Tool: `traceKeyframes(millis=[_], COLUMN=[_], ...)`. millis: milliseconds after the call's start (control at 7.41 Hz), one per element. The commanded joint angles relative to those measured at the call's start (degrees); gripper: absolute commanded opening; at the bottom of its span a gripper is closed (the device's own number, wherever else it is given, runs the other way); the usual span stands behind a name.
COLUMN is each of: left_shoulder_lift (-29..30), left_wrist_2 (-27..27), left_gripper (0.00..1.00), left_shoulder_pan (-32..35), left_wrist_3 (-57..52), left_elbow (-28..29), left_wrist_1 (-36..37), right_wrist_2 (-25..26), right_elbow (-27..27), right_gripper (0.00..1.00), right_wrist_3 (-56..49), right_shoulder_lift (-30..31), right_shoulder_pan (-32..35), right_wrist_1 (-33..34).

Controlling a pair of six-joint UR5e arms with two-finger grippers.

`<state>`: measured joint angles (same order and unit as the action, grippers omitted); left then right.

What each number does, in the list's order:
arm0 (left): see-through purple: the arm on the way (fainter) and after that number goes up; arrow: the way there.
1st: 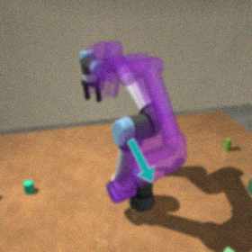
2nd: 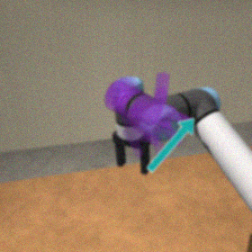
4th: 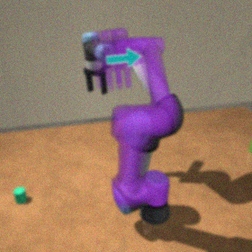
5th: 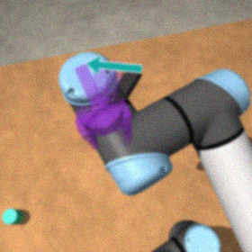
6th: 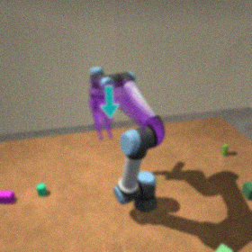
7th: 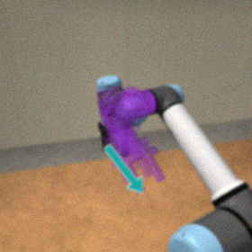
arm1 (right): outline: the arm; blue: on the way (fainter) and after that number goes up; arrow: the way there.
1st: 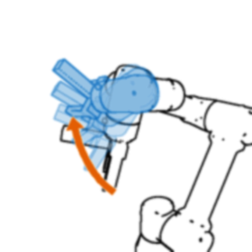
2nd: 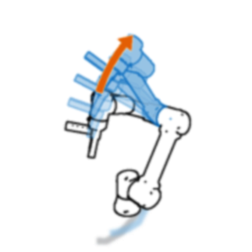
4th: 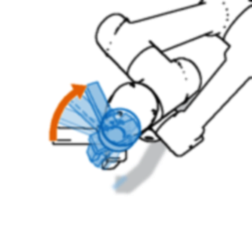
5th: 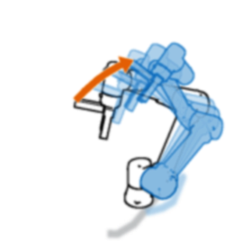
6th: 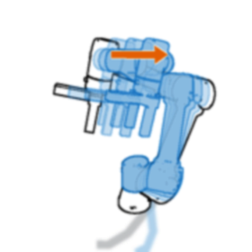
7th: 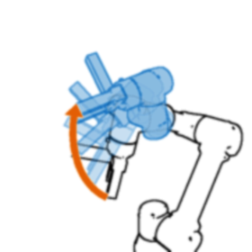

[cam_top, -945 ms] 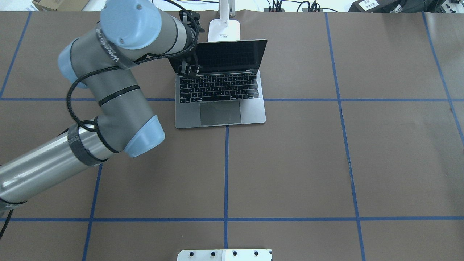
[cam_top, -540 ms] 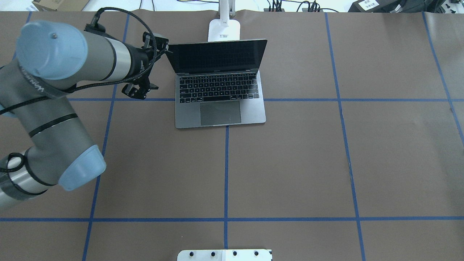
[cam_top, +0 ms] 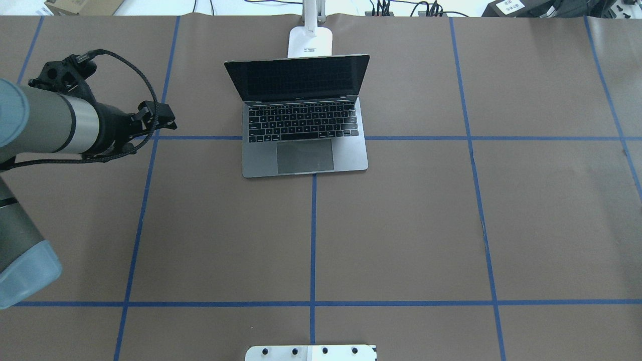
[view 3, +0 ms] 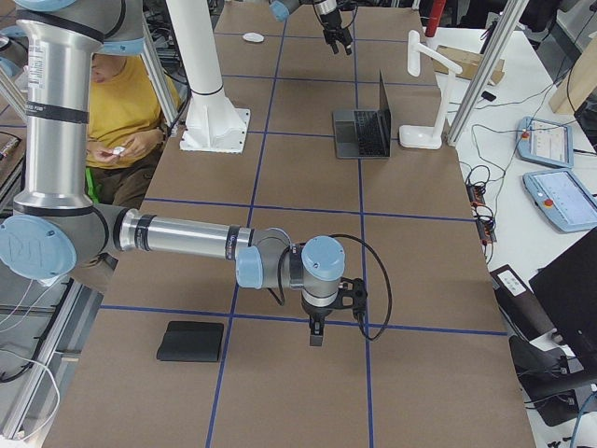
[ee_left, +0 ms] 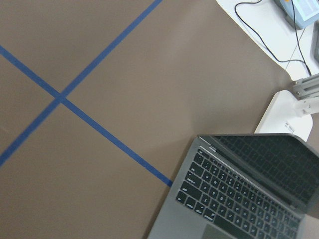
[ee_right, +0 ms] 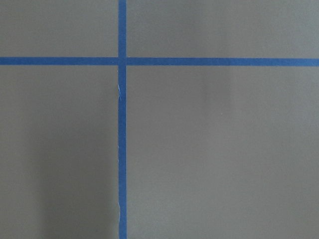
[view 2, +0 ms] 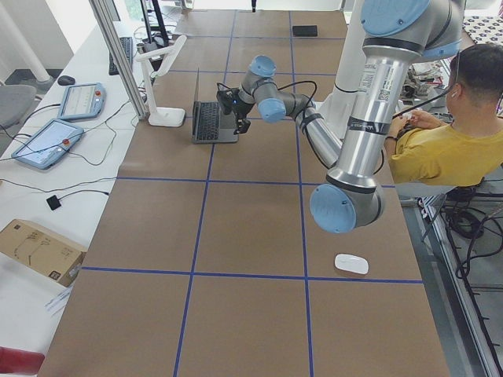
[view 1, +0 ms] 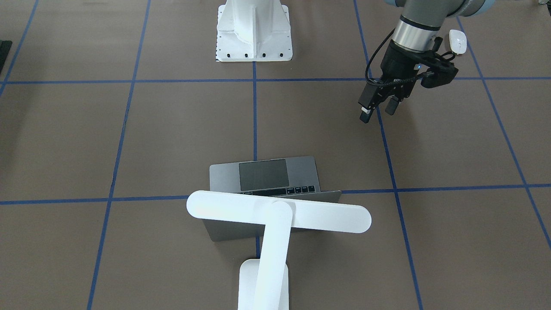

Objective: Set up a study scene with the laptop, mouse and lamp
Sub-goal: 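Withdraw the left arm away from the laptop out of view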

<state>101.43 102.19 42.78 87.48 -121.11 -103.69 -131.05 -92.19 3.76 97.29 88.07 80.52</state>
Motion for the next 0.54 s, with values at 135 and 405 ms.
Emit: traceKeyframes(millis=[135, 405], left_shoulder_lift=[-13.32, -19.05], left_wrist_2=[1.08, 9.74], left_gripper=[1.0, 1.0], left_shoulder_pan=[4.65, 15.78], left_wrist_3=[-29.2, -50.64], left_elbow=[-3.69, -2.56], left_wrist_1=[-0.11, -0.02], right_wrist_2=[-1.82, -5.97], right_elbow=[-0.53, -2.02], right_gripper=[1.0, 1.0], right_wrist_3=[0.29, -0.59], right_shoulder_lift=[-0.09, 1.22], right_shoulder_pan=[0.0, 0.0], right_wrist_1=[-5.11, -5.37])
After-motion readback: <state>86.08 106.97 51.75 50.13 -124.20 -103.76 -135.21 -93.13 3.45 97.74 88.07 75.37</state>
